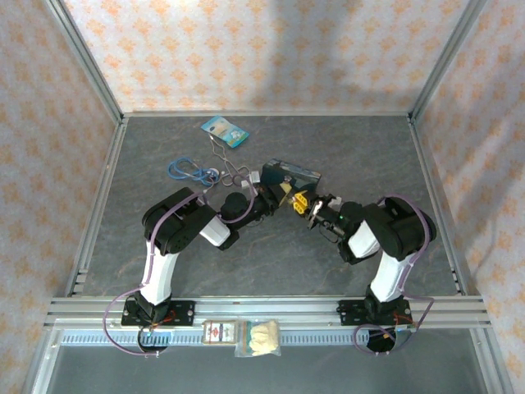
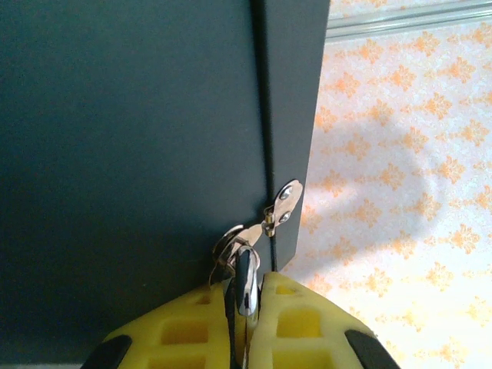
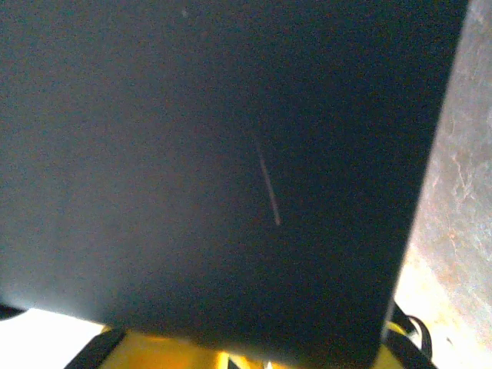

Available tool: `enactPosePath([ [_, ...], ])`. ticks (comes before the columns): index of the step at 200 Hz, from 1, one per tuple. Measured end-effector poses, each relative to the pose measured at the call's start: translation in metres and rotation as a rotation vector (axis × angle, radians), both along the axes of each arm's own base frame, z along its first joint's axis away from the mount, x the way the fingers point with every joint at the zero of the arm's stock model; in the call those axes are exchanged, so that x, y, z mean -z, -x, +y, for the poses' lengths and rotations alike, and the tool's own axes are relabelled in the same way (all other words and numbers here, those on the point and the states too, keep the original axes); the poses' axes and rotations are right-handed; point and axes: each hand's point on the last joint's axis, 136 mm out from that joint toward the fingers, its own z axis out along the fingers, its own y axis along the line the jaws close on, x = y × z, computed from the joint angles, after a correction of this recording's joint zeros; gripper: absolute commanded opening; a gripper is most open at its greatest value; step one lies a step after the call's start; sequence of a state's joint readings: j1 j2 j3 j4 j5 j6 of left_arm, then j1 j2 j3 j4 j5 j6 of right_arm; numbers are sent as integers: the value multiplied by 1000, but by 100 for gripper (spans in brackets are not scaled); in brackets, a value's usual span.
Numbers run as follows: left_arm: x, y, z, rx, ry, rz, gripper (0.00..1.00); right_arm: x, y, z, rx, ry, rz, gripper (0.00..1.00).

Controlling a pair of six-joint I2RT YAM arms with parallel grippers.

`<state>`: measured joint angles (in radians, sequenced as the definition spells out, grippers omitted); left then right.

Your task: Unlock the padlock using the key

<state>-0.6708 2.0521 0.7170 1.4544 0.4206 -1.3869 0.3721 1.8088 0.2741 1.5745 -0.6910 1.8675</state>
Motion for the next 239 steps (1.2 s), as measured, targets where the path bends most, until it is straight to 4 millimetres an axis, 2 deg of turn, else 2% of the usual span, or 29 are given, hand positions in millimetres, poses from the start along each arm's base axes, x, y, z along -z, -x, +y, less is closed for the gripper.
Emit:
enactPosePath([
  [38, -2, 1, -1, 3, -6, -9, 0, -3, 0, -5, 25, 87, -84, 42],
  [56, -4, 10, -9, 42, -28, -16, 0, -21, -5, -12, 64, 174, -185, 46],
  [86, -9, 11, -15, 50, -45, -27, 0, -35, -7, -21, 81, 402, -295, 48],
  [119, 2, 14, -19, 75, -87, -1, 0, -47, -17, -37, 128, 649, -393, 48],
  [145, 10, 16, -21, 82, -108, 24, 0, -35, -13, -41, 96, 762, -413, 48],
  [183, 25, 15, -23, 86, -160, 69, 0, -20, -9, -39, 39, 827, -428, 48],
  [239, 67, 19, -14, 75, -375, 102, 0, 14, 1, -34, -57, 877, -380, 48],
])
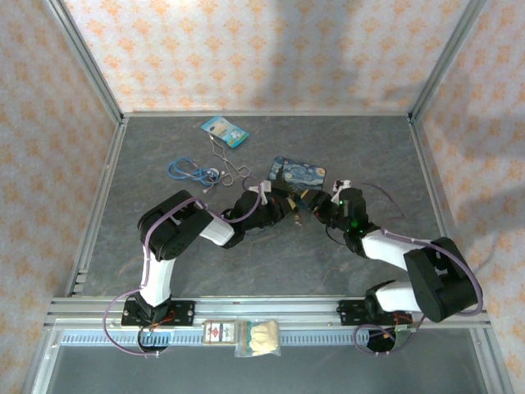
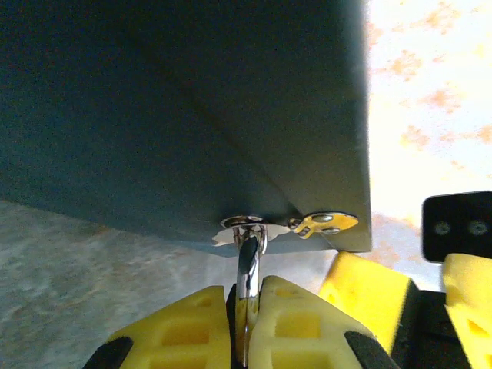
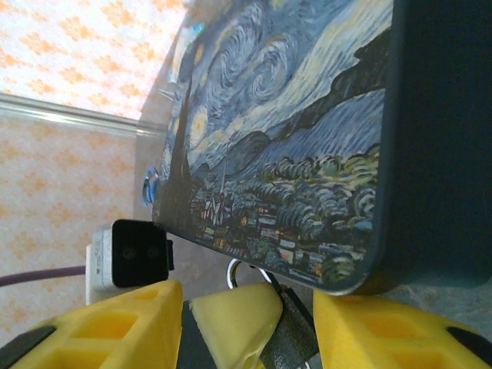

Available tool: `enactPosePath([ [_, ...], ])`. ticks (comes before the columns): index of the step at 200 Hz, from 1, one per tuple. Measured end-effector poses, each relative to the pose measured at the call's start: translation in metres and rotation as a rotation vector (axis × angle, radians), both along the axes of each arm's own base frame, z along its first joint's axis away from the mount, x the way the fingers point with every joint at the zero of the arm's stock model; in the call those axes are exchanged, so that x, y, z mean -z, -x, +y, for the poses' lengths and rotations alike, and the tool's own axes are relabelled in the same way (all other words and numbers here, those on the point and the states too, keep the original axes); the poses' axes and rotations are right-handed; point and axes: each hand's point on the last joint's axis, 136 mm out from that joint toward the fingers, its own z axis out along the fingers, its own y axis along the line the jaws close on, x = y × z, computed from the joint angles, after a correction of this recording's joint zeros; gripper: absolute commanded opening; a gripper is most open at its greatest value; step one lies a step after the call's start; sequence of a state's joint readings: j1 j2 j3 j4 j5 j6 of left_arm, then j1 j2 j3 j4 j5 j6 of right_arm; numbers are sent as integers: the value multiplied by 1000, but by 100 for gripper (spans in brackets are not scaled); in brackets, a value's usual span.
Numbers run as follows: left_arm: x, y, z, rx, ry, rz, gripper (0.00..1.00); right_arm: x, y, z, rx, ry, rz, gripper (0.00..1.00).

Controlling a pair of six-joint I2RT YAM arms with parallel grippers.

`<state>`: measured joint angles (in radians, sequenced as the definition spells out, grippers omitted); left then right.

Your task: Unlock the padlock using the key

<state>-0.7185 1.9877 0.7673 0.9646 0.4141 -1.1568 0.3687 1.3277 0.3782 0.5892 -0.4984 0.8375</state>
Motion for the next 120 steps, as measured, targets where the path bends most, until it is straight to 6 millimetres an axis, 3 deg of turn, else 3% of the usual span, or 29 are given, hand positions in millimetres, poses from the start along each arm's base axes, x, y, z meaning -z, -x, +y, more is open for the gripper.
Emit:
enactPosePath([
  [31, 6, 2, 5, 1, -58, -5, 0, 14, 3, 2, -19, 23, 33, 48],
  [41, 8, 2, 6, 2, -70, -7, 8, 17, 4, 1, -23, 34, 40, 48],
  [63, 15, 5, 7, 13, -100, -1, 35, 21, 7, 0, -30, 73, 40, 50],
  [71, 17, 7, 8, 19, -109, 3, 40, 24, 7, -4, -20, 102, 40, 51],
  [95, 16, 13, 14, 24, -118, 15, 48, 22, 8, -9, -12, 194, 21, 54],
  [120, -1, 13, 28, 0, -105, -2, 52, 9, 9, -4, -28, 263, -23, 55],
])
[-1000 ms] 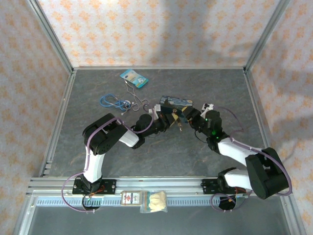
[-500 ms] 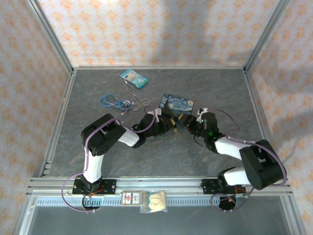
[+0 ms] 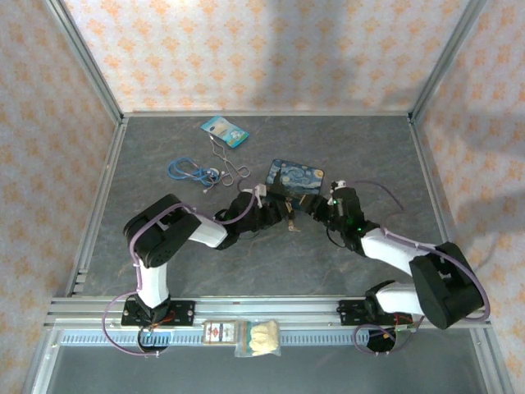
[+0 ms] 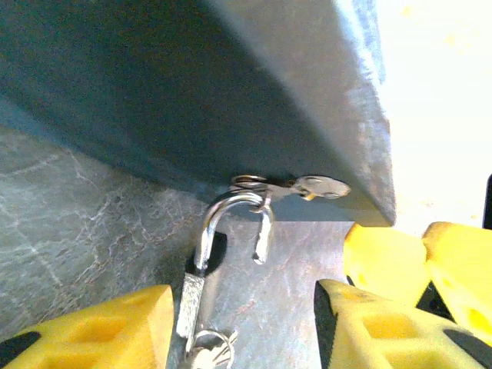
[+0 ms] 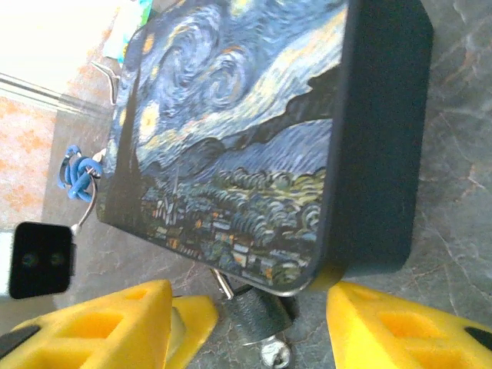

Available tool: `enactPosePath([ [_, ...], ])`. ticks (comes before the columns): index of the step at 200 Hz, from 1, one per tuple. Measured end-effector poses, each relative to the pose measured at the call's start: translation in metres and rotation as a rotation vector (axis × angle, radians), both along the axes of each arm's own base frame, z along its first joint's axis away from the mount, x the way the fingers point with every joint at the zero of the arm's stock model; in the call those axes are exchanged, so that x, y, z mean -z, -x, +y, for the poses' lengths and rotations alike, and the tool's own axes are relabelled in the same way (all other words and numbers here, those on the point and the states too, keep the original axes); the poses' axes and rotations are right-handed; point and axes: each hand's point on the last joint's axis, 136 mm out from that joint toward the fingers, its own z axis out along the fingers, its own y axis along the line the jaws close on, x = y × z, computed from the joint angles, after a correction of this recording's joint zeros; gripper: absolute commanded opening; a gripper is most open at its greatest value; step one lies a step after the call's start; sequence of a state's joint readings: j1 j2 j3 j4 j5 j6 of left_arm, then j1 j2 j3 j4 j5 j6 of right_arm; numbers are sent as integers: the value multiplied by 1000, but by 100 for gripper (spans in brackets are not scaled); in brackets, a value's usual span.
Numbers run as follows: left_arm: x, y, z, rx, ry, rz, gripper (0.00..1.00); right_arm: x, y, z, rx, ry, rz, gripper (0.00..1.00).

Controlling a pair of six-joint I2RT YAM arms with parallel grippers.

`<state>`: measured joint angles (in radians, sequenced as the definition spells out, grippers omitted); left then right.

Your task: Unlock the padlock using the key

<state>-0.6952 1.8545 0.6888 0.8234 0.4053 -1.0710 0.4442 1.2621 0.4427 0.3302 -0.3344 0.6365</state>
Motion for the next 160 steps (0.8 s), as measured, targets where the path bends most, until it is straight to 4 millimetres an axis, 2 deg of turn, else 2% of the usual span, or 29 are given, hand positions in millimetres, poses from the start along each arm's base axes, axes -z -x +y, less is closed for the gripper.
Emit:
enactPosePath([
  [24, -23, -9, 22, -61, 22, -40, 53, -7, 3, 13, -32, 81, -20, 55],
  [51, -44, -21, 53, -152, 37, -84, 54, -17, 9, 43, -99, 161, -45, 55],
  [71, -47, -29, 75, -215, 34, -96, 53, -10, 11, 61, -133, 234, -35, 55],
  [91, -43, -34, 92, -267, 24, -93, 53, 7, 10, 72, -155, 342, -1, 55],
  [126, -41, -35, 97, -286, 30, -92, 54, 37, 1, 79, -157, 555, 54, 53],
  [160, -49, -36, 96, -294, 69, -107, 54, 45, -3, 77, -144, 703, 55, 53],
])
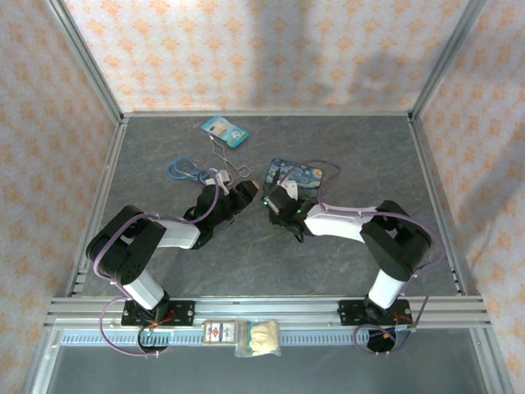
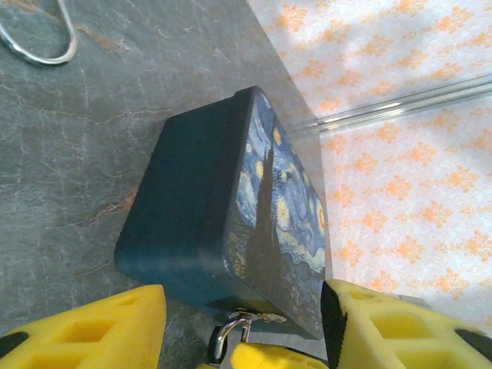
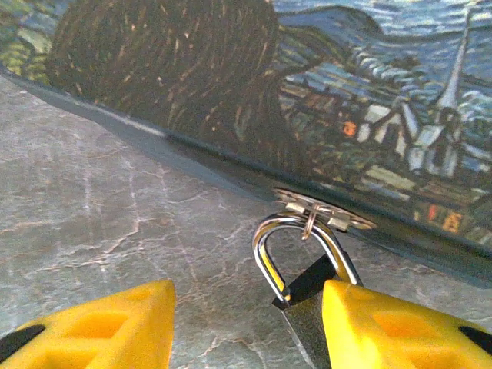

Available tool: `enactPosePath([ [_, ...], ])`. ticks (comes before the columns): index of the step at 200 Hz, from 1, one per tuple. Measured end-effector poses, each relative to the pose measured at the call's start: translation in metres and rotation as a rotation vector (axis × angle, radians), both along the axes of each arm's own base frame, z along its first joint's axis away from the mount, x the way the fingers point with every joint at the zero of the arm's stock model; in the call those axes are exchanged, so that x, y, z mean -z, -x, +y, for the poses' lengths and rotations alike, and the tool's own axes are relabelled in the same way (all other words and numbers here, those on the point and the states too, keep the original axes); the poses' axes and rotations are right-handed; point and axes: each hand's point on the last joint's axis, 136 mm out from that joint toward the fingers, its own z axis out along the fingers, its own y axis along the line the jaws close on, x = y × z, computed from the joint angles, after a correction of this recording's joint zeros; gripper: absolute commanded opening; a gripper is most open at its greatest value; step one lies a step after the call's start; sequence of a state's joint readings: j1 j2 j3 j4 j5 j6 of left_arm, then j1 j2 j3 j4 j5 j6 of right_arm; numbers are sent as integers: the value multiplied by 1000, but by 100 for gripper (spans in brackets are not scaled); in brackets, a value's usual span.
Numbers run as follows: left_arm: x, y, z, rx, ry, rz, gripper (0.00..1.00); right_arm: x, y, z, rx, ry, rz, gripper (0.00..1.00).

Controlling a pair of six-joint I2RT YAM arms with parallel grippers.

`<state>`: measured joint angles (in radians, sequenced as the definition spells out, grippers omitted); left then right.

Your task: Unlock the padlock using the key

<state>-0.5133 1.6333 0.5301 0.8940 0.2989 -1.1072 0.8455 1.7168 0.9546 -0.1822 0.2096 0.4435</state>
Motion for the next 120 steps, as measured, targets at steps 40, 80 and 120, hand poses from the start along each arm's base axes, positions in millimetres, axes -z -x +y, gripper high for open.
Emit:
enactPosePath([
  [40, 1, 2, 0, -3, 26, 3, 54, 14, 0, -12, 16, 123, 4, 50],
  [80, -1, 1, -1, -1, 35, -3, 54, 15, 3, -19, 5, 207, -16, 48],
  [120, -1, 0, -1, -3, 45, -5, 53, 13, 1, -26, -9, 270, -46, 45],
])
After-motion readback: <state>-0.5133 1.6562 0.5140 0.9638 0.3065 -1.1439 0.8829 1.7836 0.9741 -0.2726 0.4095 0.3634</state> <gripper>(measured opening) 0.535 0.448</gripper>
